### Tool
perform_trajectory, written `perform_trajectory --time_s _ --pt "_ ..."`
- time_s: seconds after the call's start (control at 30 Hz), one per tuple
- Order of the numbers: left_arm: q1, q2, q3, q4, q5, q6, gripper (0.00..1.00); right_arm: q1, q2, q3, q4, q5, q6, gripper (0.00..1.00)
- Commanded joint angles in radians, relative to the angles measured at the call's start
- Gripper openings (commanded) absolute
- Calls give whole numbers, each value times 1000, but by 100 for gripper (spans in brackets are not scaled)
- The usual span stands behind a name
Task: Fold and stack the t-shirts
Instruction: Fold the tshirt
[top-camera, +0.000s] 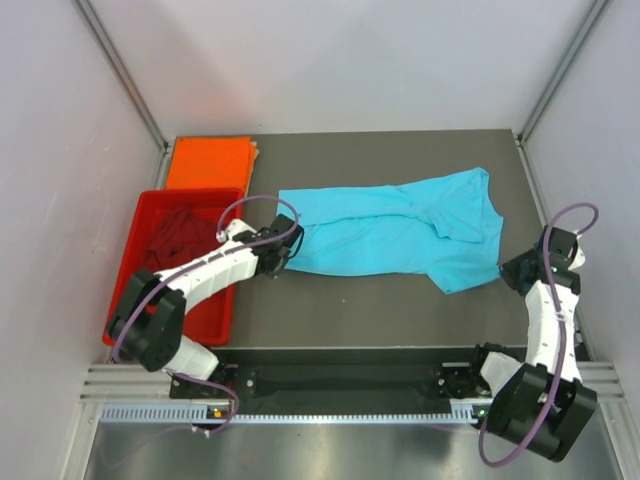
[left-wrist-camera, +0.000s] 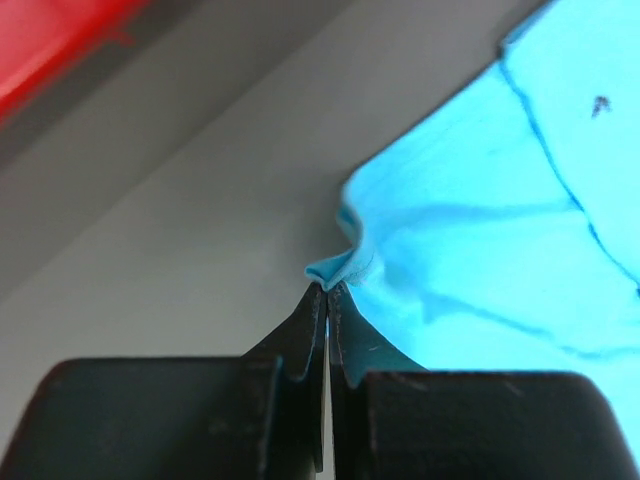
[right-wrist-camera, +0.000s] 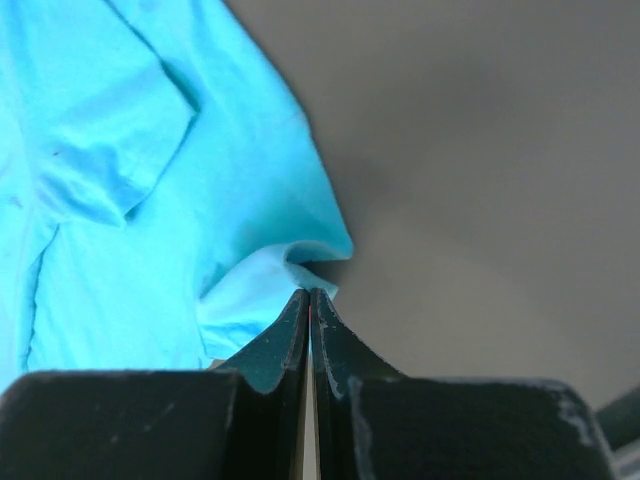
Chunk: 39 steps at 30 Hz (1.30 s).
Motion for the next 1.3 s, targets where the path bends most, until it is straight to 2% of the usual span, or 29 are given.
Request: perform_trajectory --time_s 0.0,0.13,0.37,0.57,0.93,1.27 --pt "16 81 101 46 -21 93 0 -6 42 53 183 -96 -50 0" --pt "30 136 175 19 -22 119 0 25 88 112 237 -78 -76 0" --pt "91 241 277 -36 -8 143 0 45 261 228 266 -1 -72 0" --pt "136 301 353 -70 -13 160 0 63 391 338 274 -15 -75 0" --pt "208 376 428 -73 12 217 0 137 554 545 185 59 -96 0" --pt "220 474 544 -57 73 376 0 154 691 656 148 60 -125 0"
